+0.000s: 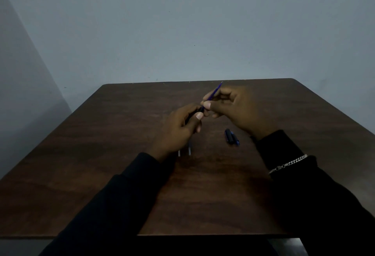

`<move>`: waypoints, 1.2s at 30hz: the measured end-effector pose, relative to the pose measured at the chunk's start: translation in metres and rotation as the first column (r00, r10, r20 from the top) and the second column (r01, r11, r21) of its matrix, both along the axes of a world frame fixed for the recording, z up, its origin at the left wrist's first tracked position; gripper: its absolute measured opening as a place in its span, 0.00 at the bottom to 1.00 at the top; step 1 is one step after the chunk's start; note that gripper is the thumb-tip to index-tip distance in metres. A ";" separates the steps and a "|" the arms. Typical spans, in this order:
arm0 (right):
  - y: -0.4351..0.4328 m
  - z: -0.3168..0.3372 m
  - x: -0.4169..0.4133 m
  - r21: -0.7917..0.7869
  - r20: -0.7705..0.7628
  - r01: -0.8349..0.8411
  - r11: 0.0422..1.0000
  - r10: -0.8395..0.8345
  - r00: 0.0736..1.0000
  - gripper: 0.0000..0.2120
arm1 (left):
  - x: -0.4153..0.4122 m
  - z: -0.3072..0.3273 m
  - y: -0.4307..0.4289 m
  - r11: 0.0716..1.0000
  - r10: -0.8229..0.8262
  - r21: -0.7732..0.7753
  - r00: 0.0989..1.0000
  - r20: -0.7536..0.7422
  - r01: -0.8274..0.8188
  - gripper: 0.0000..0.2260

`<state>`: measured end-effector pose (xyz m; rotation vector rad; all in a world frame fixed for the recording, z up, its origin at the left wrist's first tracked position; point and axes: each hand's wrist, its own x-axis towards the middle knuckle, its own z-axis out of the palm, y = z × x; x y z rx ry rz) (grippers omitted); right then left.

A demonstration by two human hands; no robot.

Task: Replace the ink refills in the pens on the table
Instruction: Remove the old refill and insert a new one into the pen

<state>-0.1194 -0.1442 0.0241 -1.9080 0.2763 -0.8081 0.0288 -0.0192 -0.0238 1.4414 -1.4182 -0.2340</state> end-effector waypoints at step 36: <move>-0.021 0.014 -0.031 -0.230 -0.766 0.196 0.953 -0.302 0.567 0.06 | -0.006 0.002 0.003 0.997 0.073 0.009 0.997 -0.005 -0.073 0.10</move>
